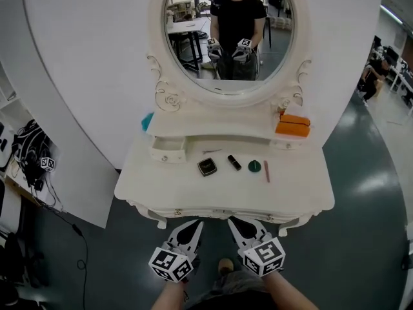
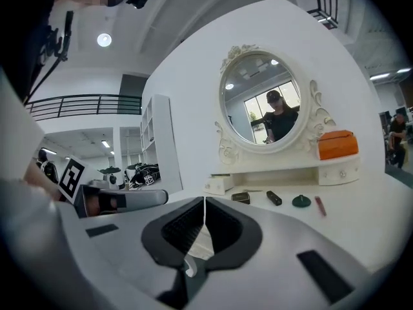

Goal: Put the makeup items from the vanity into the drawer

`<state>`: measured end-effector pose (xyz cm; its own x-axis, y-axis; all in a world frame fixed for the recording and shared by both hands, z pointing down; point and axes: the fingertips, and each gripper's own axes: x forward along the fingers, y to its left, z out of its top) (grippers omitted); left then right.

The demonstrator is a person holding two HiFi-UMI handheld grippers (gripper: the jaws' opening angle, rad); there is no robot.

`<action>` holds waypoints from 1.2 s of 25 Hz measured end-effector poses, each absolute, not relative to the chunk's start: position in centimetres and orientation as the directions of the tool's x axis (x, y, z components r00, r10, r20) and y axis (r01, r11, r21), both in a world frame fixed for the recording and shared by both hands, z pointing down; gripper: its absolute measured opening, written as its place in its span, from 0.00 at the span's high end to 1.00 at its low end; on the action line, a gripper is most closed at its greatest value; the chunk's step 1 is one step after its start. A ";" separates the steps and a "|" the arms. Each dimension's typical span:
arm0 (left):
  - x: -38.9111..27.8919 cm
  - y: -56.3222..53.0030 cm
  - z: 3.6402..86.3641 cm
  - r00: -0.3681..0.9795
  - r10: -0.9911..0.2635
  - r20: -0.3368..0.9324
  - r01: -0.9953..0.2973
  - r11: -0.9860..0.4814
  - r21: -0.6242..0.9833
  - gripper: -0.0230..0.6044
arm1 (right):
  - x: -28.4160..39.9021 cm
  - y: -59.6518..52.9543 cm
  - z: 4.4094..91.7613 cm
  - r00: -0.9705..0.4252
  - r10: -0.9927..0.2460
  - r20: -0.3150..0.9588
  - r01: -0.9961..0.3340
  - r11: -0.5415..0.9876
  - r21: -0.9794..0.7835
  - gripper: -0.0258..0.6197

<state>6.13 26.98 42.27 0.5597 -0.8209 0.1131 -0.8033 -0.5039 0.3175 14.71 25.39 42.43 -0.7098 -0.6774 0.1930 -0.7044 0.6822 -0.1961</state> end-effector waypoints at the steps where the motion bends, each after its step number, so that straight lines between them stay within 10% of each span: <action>1: 6.2 25.9 42.4 0.559 -0.822 0.111 -0.803 -0.503 0.319 0.94 | 14.7 24.4 42.5 -0.711 -0.675 0.194 -0.703 0.684 -0.195 0.92; 30: 2.4 14.2 44.8 0.610 -0.777 0.157 -0.768 -0.531 0.357 0.94 | 6.0 13.1 46.3 -0.704 -0.613 0.358 -0.695 0.699 -0.170 0.92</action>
